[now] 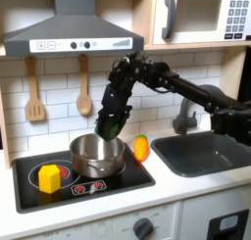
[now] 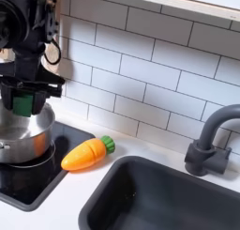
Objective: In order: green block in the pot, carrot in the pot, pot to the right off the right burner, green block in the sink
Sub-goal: 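Put the green block in the pot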
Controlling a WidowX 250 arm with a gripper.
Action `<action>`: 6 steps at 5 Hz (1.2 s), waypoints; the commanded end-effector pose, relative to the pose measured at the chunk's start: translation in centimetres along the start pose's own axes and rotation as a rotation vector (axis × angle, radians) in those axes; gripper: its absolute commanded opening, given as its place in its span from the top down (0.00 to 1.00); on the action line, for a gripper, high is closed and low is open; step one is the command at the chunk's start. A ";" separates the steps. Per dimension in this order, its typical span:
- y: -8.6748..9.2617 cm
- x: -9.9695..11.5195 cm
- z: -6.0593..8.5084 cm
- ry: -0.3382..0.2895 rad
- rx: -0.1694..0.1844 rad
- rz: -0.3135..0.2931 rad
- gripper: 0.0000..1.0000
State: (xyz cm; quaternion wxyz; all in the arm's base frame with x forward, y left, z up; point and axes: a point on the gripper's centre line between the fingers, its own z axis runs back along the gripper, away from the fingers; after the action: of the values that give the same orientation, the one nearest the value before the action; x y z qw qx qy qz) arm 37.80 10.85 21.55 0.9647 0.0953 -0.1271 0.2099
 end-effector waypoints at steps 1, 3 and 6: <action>0.1 -0.6 -0.6 0.058 0.037 -0.001 0.00; -1.4 -0.9 0.5 0.029 0.010 -0.030 0.00; -4.8 -1.9 1.0 0.018 -0.091 -0.162 0.00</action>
State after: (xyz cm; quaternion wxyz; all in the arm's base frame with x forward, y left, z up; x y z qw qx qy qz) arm 38.05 5.57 21.31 0.9835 0.0596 -0.1182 0.1236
